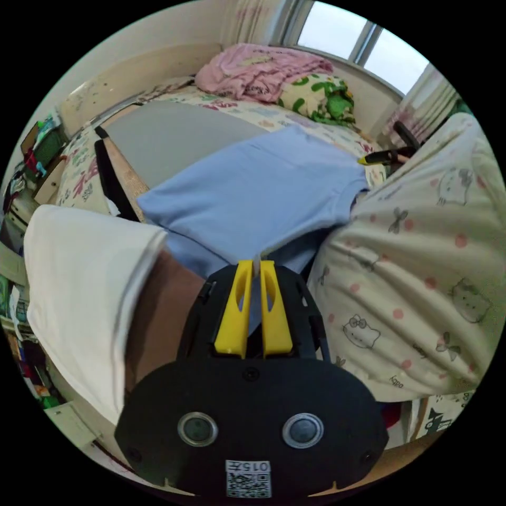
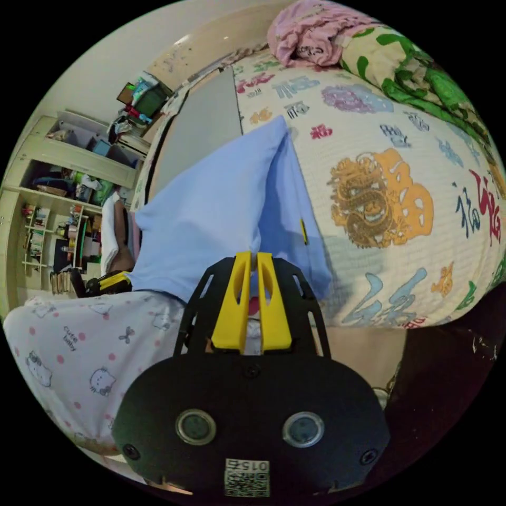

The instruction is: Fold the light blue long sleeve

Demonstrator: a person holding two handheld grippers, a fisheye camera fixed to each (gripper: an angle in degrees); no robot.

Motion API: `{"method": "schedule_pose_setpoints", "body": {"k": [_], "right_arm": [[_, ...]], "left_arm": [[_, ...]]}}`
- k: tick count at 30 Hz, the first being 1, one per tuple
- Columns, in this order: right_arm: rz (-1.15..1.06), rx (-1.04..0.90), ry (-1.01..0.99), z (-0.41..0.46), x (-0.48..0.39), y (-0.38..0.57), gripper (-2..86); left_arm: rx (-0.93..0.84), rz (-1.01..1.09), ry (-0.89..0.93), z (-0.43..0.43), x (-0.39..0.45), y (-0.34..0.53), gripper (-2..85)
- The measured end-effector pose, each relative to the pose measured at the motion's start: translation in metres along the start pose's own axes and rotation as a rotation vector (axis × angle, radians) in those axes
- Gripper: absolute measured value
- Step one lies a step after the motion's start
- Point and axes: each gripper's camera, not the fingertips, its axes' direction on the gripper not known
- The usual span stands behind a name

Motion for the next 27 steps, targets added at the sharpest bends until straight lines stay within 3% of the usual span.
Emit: {"method": "schedule_pose_setpoints", "body": {"k": [3, 9, 13, 16, 22, 27], "right_arm": [[0.048, -0.051, 0.029, 0.019, 0.003, 0.004, 2.2], [0.02, -0.053, 0.073, -0.015, 0.006, 0.014, 5.5], [0.072, 0.205, 0.114, -0.076, 0.018, 0.036, 5.7], [0.126, 0.317, 0.094, -0.097, 0.033, 0.053, 7.7], [0.209, 0.269, 0.083, -0.09, 0.061, 0.08, 11.8], [0.248, 0.245, -0.009, -0.081, 0.076, 0.097, 9.9]], "left_arm": [[-0.108, 0.005, -0.044, 0.014, 0.006, -0.016, 1.0], [-0.127, -0.02, 0.01, -0.042, -0.012, -0.036, 1.2], [-0.047, 0.122, -0.067, -0.108, -0.001, -0.074, 1.5], [0.056, 0.197, -0.094, -0.147, -0.002, -0.137, 2.2], [0.277, 0.267, 0.002, -0.188, -0.011, -0.321, 5.5], [0.159, 0.285, 0.193, -0.138, 0.005, -0.507, 9.2]]}}
